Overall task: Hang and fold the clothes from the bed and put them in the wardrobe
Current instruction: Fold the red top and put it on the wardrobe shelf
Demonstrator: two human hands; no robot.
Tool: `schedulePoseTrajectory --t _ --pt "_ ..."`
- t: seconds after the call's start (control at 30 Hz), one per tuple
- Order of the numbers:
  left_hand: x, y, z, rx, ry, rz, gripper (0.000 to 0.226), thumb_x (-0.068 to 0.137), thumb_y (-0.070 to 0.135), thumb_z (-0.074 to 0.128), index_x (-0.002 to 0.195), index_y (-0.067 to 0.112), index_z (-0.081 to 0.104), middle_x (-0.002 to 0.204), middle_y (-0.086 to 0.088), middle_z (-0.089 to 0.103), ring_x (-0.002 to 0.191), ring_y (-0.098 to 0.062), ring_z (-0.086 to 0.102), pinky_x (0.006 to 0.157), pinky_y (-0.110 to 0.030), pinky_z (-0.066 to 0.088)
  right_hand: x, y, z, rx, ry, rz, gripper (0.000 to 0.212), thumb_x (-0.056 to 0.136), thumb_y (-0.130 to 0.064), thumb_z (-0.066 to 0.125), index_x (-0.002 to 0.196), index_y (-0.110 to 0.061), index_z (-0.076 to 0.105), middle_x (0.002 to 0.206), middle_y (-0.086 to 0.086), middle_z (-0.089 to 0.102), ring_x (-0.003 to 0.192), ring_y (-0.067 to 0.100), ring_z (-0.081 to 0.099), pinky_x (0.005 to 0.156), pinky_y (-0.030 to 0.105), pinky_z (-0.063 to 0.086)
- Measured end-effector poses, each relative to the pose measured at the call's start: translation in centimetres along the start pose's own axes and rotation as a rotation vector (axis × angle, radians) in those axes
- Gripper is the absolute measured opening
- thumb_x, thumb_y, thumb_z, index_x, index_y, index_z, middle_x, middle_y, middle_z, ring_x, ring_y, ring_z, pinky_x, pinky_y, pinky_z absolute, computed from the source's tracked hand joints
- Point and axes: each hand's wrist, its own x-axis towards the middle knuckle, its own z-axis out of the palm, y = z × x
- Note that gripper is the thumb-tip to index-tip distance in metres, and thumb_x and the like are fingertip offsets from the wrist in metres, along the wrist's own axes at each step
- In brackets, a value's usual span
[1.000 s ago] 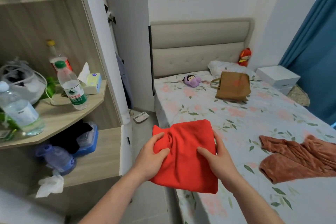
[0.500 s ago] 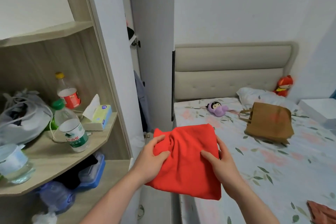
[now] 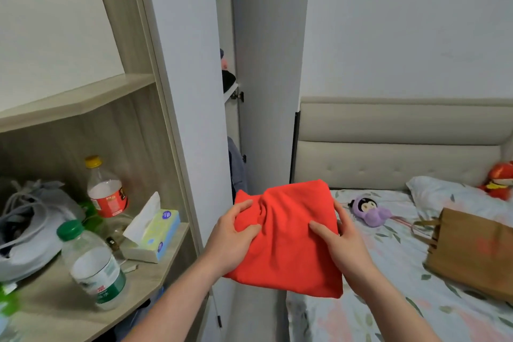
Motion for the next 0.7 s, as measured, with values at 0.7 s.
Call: schedulePoseTrajectory --t 0.7 --pt "26.1 2.4 -0.1 -0.039 -0.008 0.065 0.052 0.085 0.017 0.073 0.133 0.033 0.060 0.124 0.016 0.064 0.113 -0.003 0.060 0.103 -0.025 0.044 23.0 -4.4 4.6 -0.014 0.123 -0.080 0.065 0.088 -0.019 0.077 0.140 -0.047 0.049 0.123 -0.020 0.067 0.101 -0.004 0.067 0.087 0.025 0.051"
